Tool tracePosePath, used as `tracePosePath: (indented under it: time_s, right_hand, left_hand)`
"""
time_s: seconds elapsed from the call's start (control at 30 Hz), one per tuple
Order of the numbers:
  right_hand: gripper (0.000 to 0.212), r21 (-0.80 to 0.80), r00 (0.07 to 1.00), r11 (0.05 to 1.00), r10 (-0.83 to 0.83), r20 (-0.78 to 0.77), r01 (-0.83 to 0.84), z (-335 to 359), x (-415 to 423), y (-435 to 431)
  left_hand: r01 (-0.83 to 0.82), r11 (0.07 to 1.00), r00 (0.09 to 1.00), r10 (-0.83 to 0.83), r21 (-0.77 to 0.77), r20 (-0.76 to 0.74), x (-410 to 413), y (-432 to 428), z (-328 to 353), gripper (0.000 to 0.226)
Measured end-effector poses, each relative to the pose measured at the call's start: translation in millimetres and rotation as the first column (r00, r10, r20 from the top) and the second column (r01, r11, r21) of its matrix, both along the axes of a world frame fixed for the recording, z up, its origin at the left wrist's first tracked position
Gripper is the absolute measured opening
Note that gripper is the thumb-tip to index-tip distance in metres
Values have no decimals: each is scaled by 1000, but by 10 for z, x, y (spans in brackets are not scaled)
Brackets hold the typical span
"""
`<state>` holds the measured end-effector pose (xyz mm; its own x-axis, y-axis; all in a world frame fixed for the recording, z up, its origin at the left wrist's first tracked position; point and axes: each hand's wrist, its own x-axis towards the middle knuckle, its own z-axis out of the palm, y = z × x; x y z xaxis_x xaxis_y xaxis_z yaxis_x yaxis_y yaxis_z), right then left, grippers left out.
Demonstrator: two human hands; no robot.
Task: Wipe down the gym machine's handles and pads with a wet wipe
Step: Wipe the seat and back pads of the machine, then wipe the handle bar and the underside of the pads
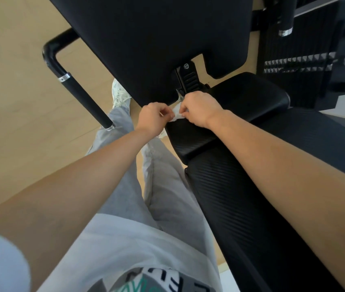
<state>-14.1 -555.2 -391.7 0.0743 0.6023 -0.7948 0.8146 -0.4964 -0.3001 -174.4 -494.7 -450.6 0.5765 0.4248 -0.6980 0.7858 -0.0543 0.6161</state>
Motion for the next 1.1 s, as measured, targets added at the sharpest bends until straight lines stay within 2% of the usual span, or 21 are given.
tracePosePath:
  time_s: [0.13, 0.4, 0.5, 0.6, 0.67, 0.73, 0.83, 0.93, 1.1]
  right_hand:
    - [20, 12, 1000, 1000, -15, -25, 15, 158, -53, -103]
    - [18, 7, 980, 998, 65, -191, -64, 678, 34, -259]
    - [17, -40, 974, 995, 75, -214, -86, 819, 8, -257]
    - [14, -104, 959, 994, 15, -284, -46, 942, -46, -269]
    - [11, -92, 935, 991, -127, -331, 102, 1001, -93, -259]
    - [8, -27, 876, 943, -318, -363, 332, 1011, -188, -196]
    - [5, 23, 729, 795, -543, -417, 606, 926, -484, 1]
    - [7, 53, 641, 694, -630, -438, 718, 781, -866, 285]
    - [10, 52, 458, 486, -776, -433, 872, 506, -1402, 692]
  left_hand:
    - [-10, 999, 999, 12, -50, 38, -134, -58, 157, 7]
    - [3, 995, 993, 9, -103, 114, -383, -288, 708, 5]
    - [65, 988, 994, -51, -141, 99, -365, -293, 896, 7]
    - [229, 942, 972, -208, -247, 108, -374, -176, 1107, 9]
    - [204, 947, 978, -185, -248, 100, -436, -41, 1229, 16]
    - [78, 982, 996, -67, -173, 65, -551, 154, 1329, 16]
    - [-93, 995, 996, 93, -46, -1, -756, 487, 1467, 12]
    - [-221, 975, 975, 220, 3, -40, -1010, 787, 1526, 6]
    - [-361, 931, 923, 364, 44, -123, -1301, 1186, 1378, 11]
